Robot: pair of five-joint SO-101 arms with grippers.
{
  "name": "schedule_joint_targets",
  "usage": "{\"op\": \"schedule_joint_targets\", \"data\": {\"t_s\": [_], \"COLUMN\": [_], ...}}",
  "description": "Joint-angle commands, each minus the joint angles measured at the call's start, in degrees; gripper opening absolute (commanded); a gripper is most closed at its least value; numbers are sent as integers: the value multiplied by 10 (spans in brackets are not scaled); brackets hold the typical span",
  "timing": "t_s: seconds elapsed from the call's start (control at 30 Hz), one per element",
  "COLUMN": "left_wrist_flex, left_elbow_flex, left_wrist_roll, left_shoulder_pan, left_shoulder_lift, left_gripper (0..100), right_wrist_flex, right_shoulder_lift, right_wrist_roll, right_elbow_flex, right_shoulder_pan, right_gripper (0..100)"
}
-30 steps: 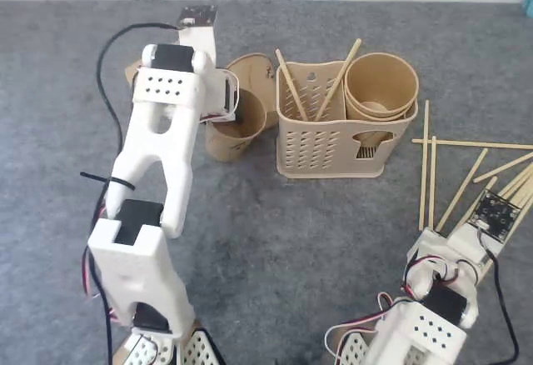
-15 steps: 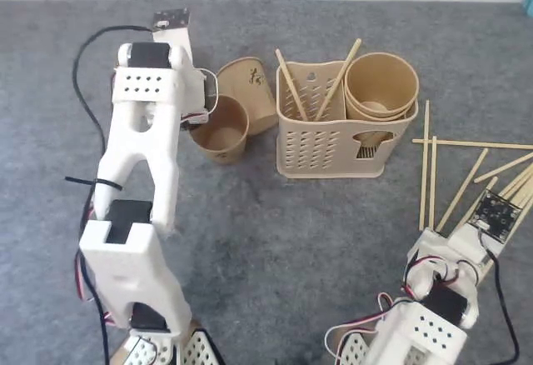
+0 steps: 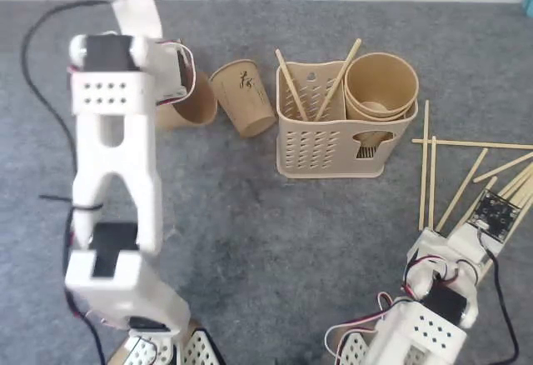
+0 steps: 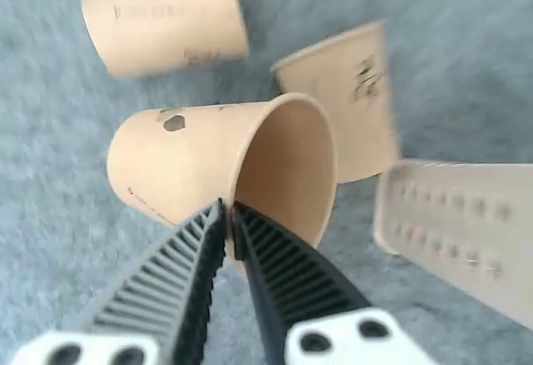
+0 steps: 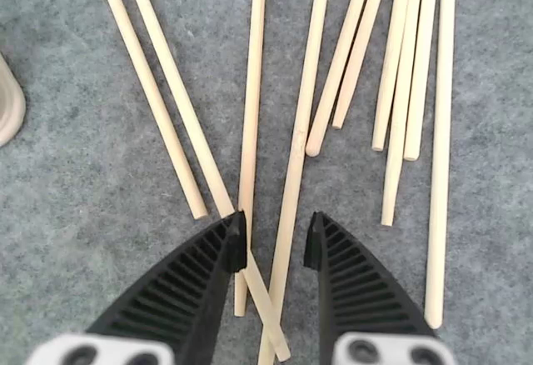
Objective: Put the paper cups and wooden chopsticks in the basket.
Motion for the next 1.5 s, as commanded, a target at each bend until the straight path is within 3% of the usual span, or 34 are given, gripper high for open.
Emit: {"op": "schedule_joint_targets", "data": {"t_s": [0.0, 0.13, 0.3, 0.57, 0.7, 0.83, 0.97, 1.1, 1.27, 1.47], "left_wrist_flex": [20, 10, -58, -190, -244, -255, -145, 18, 18, -40], "left_elbow_flex": [-29, -32, -32, -32, -32, -31, -29, -28, 131, 370], "left_wrist_roll": [4, 23, 134, 238, 254, 251, 158, 65, -35, -73], "left_shoulder_pan": [33, 69, 113, 236, 289, 297, 266, 258, 206, 137], "left_shoulder_lift": [-137, -222, -292, -314, -295, -275, -278, -278, -331, -455], "left_gripper": [13, 13, 13, 14, 14, 14, 28, 130, 174, 174], "right_wrist_flex": [-7, -7, -7, -7, -8, -8, -9, -11, -9, -7], "right_shoulder_lift": [-10, -10, -10, -10, -10, -10, -10, -10, -10, -10], "right_wrist_roll": [-5, -5, -5, -5, -5, -5, -5, -5, -5, -5], "right_elbow_flex": [2, 2, 2, 2, 3, 3, 3, 3, 3, -3], "right_shoulder_pan": [-3, -3, -3, -3, -3, -3, -3, -3, -3, 18], "right_gripper": [123, 123, 123, 123, 123, 123, 123, 123, 123, 123]}}
